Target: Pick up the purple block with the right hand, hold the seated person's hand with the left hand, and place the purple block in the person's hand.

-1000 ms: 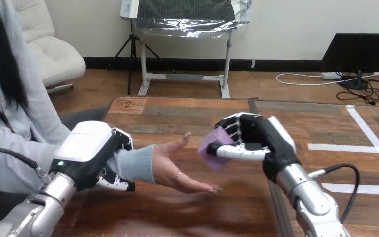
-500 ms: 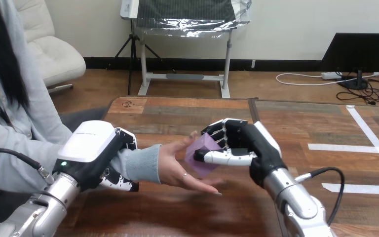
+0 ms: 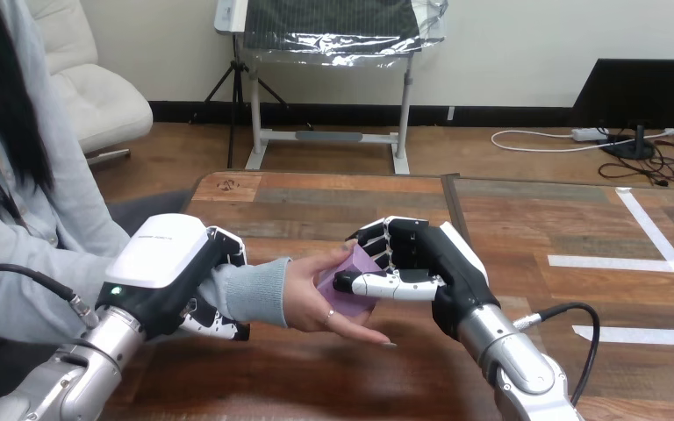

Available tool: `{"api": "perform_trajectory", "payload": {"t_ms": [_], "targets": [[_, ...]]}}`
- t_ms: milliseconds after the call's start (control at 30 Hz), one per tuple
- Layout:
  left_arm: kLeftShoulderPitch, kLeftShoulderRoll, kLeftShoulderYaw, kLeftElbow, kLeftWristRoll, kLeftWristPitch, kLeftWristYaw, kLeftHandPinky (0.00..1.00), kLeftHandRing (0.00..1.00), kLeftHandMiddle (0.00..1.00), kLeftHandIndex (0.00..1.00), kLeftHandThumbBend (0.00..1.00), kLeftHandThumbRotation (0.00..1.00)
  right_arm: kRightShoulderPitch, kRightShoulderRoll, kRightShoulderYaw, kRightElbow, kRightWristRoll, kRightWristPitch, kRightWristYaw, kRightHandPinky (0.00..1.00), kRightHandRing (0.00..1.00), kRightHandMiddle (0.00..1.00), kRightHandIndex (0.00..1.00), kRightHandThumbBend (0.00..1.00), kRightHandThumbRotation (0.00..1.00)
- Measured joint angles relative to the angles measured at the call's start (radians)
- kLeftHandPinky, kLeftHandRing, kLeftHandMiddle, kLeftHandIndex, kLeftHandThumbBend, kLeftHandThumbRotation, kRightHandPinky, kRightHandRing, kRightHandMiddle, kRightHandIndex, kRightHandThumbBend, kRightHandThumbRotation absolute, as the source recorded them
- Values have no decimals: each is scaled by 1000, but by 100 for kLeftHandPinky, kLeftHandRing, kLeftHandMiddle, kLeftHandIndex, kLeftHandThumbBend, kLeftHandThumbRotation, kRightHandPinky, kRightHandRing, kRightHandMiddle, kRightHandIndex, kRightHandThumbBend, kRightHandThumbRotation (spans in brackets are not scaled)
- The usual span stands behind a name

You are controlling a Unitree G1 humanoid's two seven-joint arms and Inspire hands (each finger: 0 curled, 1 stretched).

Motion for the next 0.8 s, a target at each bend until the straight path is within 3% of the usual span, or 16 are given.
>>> {"api": "perform_trajectory", "payload": {"t_ms": [800], "targets": [[15, -2, 0, -4, -7, 6, -2, 27, 29, 33, 33, 89, 0, 33, 19, 24, -8, -10, 1, -20, 31, 38, 46, 48, 80, 0]]}}
